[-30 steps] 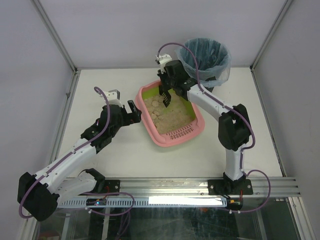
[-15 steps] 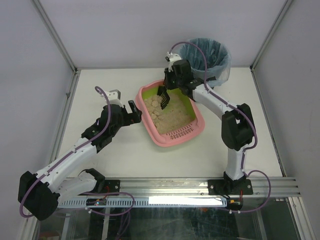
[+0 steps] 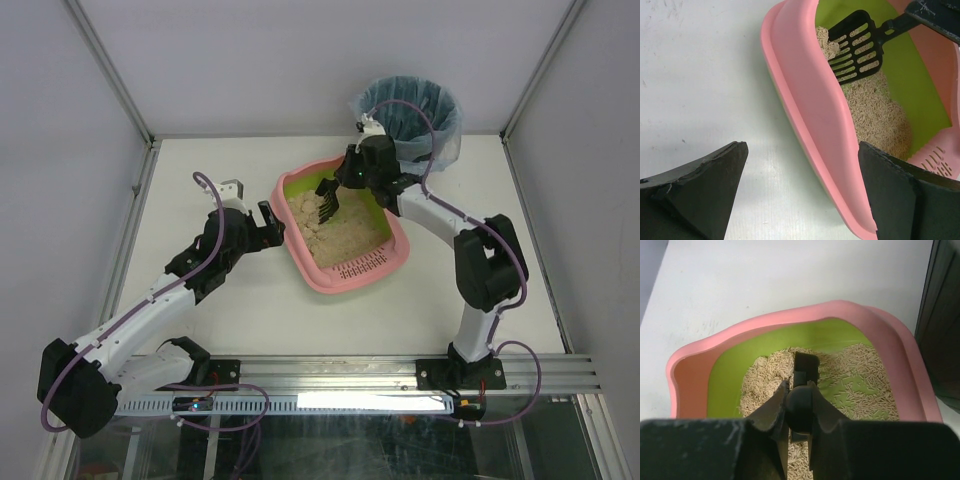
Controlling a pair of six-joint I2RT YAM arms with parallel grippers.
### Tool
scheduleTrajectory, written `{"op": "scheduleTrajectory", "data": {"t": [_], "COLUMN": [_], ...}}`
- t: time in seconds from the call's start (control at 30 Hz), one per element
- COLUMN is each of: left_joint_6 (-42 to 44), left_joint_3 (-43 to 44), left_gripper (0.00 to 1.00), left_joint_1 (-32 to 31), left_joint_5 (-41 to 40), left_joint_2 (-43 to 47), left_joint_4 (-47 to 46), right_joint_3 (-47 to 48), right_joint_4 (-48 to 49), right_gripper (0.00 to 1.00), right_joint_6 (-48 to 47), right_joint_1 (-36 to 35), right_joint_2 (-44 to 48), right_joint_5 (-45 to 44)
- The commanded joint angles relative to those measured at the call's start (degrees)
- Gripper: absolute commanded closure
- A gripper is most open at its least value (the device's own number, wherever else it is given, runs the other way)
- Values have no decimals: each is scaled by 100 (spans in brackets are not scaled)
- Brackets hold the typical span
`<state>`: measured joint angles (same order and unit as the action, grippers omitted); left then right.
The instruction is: Clean the litter box
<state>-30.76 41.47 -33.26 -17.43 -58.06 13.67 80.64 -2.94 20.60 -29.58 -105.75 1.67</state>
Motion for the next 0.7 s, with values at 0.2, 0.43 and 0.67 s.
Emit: {"op": "scheduleTrajectory", "data": {"t": [0.2, 0.43, 0.67], "left_joint_6": [-8, -17, -26], "left_joint_3": [138, 139, 172], "left_gripper": [1, 1, 1], "left_joint_1": [73, 74, 74], "left_joint_5": [176, 220, 231], "left_joint_2": [-21, -42, -80], "left_joint_4": [-298, -321, -345], "right_joint_3": [-1808, -2539, -2912], "right_joint_4": [1182, 1570, 1787], "right_gripper": [100, 100, 100], "right_joint_6": [1899, 2327, 2607], "right_joint_1": [-144, -201, -205], "right_joint_2": [674, 1202, 1823], "right_joint_5": [-28, -567, -1221]}}
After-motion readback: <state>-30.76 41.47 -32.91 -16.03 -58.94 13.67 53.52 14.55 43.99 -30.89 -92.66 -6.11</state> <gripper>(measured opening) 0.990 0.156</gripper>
